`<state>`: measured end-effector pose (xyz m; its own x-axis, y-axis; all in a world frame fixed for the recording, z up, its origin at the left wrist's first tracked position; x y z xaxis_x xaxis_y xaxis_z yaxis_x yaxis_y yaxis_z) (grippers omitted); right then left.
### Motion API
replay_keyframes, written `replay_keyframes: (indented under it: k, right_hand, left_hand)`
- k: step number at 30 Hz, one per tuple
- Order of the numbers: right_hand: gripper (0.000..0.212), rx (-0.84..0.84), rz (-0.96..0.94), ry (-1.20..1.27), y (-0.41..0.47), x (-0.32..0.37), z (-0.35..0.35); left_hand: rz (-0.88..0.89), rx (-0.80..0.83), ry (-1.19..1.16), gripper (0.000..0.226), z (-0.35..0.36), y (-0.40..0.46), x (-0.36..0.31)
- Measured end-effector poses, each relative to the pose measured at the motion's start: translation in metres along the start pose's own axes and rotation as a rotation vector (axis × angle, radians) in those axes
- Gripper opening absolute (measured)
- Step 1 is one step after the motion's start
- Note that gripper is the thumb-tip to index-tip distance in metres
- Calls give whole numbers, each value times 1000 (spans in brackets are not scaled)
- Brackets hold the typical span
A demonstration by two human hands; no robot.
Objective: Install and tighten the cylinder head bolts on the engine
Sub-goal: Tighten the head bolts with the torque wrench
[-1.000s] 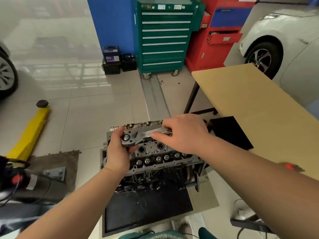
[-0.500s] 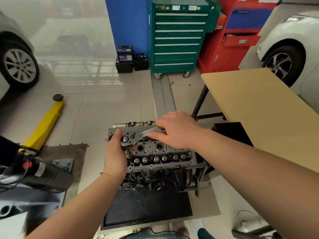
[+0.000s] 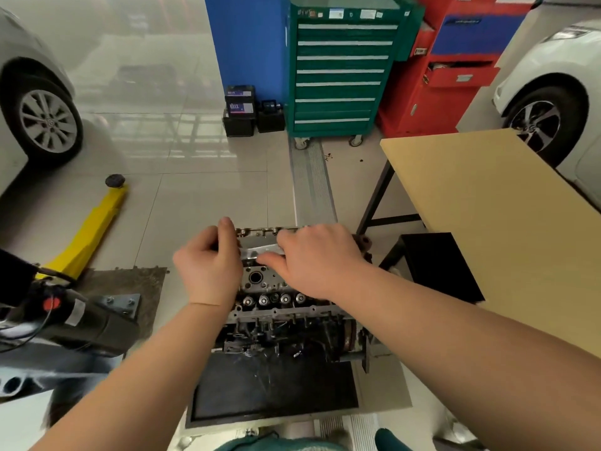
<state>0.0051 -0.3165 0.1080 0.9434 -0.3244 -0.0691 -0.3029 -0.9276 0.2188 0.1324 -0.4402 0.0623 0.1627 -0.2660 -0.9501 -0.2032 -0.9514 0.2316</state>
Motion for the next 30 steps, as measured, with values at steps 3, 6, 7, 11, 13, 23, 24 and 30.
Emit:
replay_keyframes:
  k: [3, 6, 7, 11, 13, 23, 24, 30]
  right_hand:
    - [71, 52, 79, -22, -8, 5, -2]
    - [65, 77, 175, 25, -33, 18, -4]
    - [64, 87, 198, 43, -39, 21, -5]
    - [54, 144, 205, 80, -39, 20, -8]
    - [49, 155, 200, 89, -39, 23, -11]
    - [38, 171, 261, 169, -64, 39, -12]
    - [37, 181, 281, 187, -67, 41, -10]
    - [42, 186, 267, 193, -67, 28, -5]
  left_hand:
    - [-11, 37, -16, 58, 1, 3, 1]
    - [32, 149, -23, 64, 2, 1, -1]
    - [40, 183, -28, 66, 2, 1, -2]
    - [33, 239, -60, 61, 4, 2, -4]
    - [43, 238, -59, 60, 2, 2, -6]
    - [70, 390, -134, 63, 3, 3, -7]
    - [70, 418, -141, 63, 5, 4, -6]
    - [35, 462, -198, 60, 17, 4, 2]
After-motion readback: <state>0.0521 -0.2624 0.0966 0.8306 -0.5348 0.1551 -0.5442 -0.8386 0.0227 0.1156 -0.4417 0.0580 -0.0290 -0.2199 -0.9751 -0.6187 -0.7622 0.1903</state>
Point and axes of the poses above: each hand's wrist, its own y-axis towards the middle knuckle, its own z-axis out of the palm, x = y × z, the point moved 8 cm from there along y, towards the middle knuckle, and after that the axes turned 3 degrees about -x, right-handed, at the moved point
